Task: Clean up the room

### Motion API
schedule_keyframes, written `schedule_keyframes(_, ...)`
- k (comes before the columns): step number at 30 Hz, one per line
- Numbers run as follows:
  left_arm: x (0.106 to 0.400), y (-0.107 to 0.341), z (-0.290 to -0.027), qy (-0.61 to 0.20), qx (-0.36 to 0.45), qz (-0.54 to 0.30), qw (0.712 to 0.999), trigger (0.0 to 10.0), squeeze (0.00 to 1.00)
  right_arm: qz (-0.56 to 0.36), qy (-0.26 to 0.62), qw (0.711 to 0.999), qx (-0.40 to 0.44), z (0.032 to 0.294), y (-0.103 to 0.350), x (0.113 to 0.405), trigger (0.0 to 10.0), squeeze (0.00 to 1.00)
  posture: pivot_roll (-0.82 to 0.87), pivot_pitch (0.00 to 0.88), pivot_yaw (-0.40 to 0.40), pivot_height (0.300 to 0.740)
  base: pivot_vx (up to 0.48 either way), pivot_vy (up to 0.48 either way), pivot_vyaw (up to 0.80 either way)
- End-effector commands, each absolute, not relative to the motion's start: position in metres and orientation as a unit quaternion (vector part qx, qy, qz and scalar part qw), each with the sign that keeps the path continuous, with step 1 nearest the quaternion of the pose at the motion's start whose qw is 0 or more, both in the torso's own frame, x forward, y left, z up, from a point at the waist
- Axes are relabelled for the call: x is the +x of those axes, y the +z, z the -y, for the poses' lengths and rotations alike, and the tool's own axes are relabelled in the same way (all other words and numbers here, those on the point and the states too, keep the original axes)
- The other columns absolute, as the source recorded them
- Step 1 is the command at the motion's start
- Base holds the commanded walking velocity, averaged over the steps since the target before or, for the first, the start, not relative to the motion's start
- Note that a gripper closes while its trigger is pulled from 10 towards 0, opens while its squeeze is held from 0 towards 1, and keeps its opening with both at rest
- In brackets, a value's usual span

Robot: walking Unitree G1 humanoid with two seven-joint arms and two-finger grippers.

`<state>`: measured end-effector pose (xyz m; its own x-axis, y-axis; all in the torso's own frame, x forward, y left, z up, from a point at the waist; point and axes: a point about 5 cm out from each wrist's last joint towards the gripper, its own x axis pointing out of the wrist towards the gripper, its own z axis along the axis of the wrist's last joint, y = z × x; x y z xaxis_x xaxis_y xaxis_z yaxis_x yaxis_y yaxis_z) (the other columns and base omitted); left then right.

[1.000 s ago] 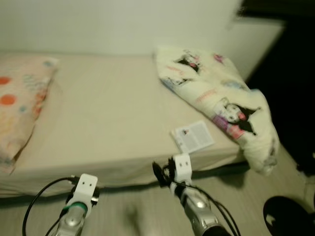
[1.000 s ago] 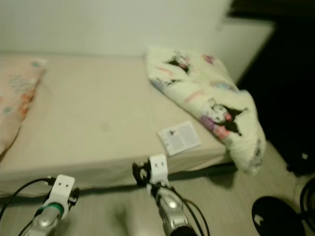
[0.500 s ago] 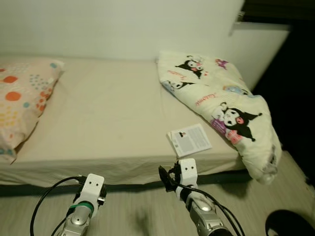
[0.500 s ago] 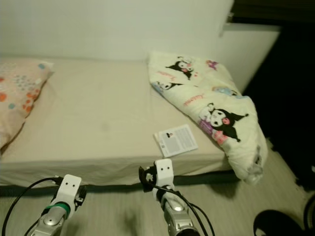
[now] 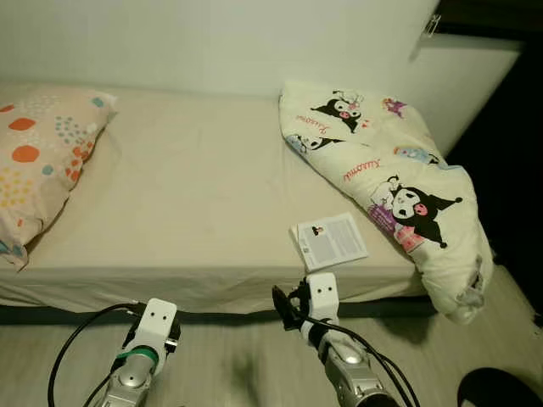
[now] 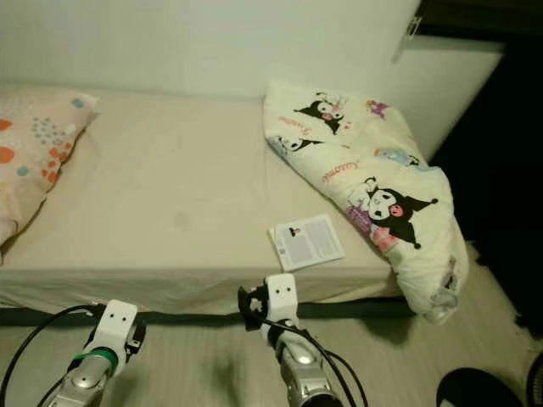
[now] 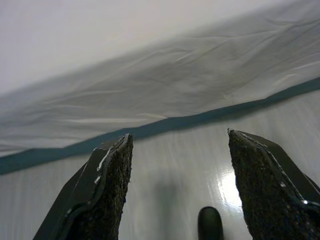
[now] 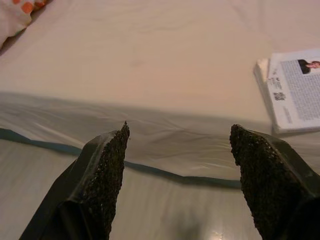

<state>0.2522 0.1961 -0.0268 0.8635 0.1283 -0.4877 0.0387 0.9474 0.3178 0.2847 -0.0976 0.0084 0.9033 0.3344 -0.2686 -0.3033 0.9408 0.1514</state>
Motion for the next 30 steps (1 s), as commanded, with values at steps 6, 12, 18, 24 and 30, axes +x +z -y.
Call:
schedule_keyframes(6, 0.2489, -0.0319, -0.1913, 0.016, 0.161, -0.274, 0.948, 10.0, 0.0, -0.154, 0.162, 0.974, 0.047, 0.1007, 0.0054, 0.2827, 10.0, 0.0, 0.09, 0.013, -0.032, 0.74, 0.0, -0.454, 0.0)
schedule_keyframes(12, 0.2487, -0.032, -0.1919, 0.017, 0.161, -0.274, 0.948, 10.0, 0.0, -0.154, 0.163, 0.973, 0.046, 0.1011, 0.0057, 0.2831, 10.0, 0.0, 0.09, 0.008, -0.033, 0.74, 0.0, -0.428, 0.0)
schedule_keyframes(18, 0.2487, -0.0321, -0.1918, 0.017, 0.161, -0.273, 0.948, 10.0, 0.0, -0.153, 0.164, 0.973, 0.046, 0.1008, 0.006, 0.2834, 10.0, 0.0, 0.1, 0.006, -0.035, 0.74, 0.0, -0.406, 0.0)
schedule_keyframes(24, 0.2485, -0.0323, -0.1917, 0.017, 0.16, -0.274, 0.948, 10.0, 0.0, -0.154, 0.165, 0.973, 0.046, 0.1003, 0.0055, 0.2827, 10.0, 0.0, 0.09, 0.008, -0.035, 0.74, 0.0, -0.397, 0.0)
schedule_keyframes(30, 0.2484, -0.0321, -0.1934, 0.028, 0.154, -0.273, 0.949, 10.0, 0.0, -0.156, 0.165, 0.973, 0.046, 0.1009, 0.0044, 0.2817, 10.0, 0.0, 0.09, 0.011, -0.035, 0.74, 0.0, 0.09, 0.0)
